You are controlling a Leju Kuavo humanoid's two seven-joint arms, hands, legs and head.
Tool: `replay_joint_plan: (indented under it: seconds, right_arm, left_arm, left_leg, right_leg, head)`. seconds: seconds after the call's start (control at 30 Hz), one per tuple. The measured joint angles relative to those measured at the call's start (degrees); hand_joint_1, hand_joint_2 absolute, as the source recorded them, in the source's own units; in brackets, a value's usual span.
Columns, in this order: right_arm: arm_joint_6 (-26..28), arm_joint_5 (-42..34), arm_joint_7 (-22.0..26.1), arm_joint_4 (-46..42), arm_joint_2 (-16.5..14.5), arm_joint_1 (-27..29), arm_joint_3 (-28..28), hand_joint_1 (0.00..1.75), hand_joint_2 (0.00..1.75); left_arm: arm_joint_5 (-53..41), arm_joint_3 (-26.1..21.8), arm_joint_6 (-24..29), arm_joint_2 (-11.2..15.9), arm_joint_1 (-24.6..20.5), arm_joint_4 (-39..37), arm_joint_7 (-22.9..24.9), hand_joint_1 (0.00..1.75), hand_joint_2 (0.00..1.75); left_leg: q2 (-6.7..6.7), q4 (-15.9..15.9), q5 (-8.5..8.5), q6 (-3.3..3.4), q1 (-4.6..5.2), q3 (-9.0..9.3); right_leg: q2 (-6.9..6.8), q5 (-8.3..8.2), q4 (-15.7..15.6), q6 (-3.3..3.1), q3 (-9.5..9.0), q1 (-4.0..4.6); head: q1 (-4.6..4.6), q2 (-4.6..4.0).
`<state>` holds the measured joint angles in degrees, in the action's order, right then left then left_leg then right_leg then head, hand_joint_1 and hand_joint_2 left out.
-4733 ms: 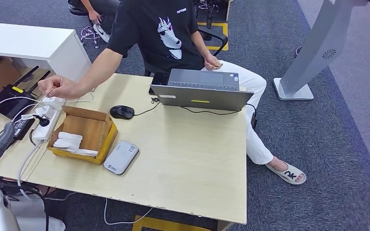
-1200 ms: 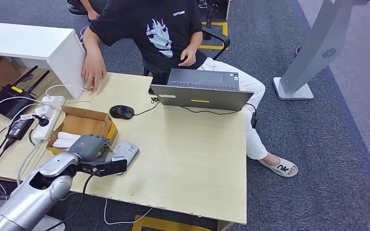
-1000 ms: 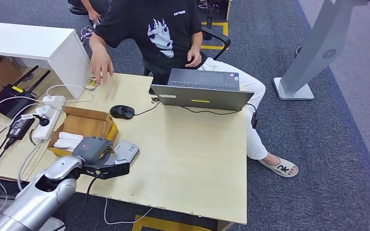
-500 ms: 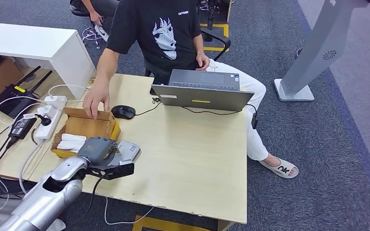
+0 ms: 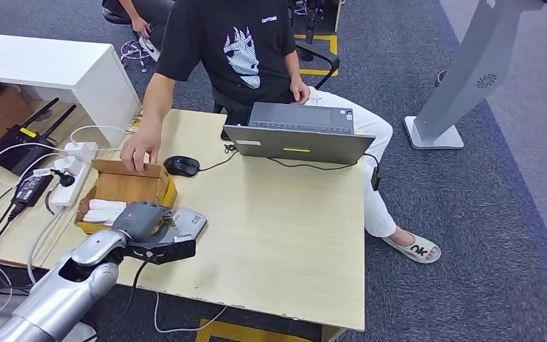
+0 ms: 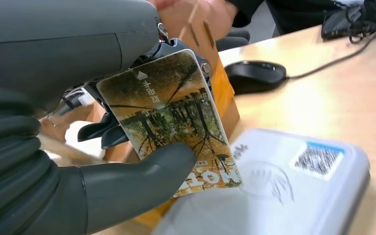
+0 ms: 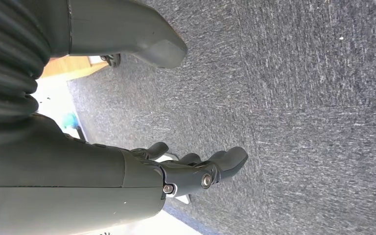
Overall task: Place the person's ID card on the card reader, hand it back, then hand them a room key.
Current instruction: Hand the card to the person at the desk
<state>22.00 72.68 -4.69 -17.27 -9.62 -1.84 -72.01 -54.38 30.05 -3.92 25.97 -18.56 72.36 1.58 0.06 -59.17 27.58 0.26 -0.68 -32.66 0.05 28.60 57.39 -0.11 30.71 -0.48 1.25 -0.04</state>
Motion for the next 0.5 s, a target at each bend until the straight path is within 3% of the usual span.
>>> replay_joint_plan:
  seconds: [0.33,0.5]
  right_arm:
    - [0.1,1.2,0.7,-0.2,-0.1,0.2,-1.6,0.00,1.75]
    - [0.1,1.7,1.0,-0.2,-0.1,0.2,-1.9,0.00,1.75]
  left_arm:
    - [3.4,-6.1,-5.4,7.0,-7.5,8.7,2.3,1.75,1.75]
    - [4.0,-8.7,-5.9,9.1,-9.9,10.9,2.9,1.75,1.75]
  left_leg:
    - [0.03,0.0,-0.07,0.00,-0.09,-0.20]
    - [0.04,0.0,-0.07,-0.01,-0.08,-0.23]
  right_leg:
    - [0.04,-0.09,0.0,-0.10,0.22,0.11]
    - [0.04,-0.08,0.0,-0.10,0.24,0.11]
  head:
    - [0.00,-0.01]
    - [-0.01,0.00]
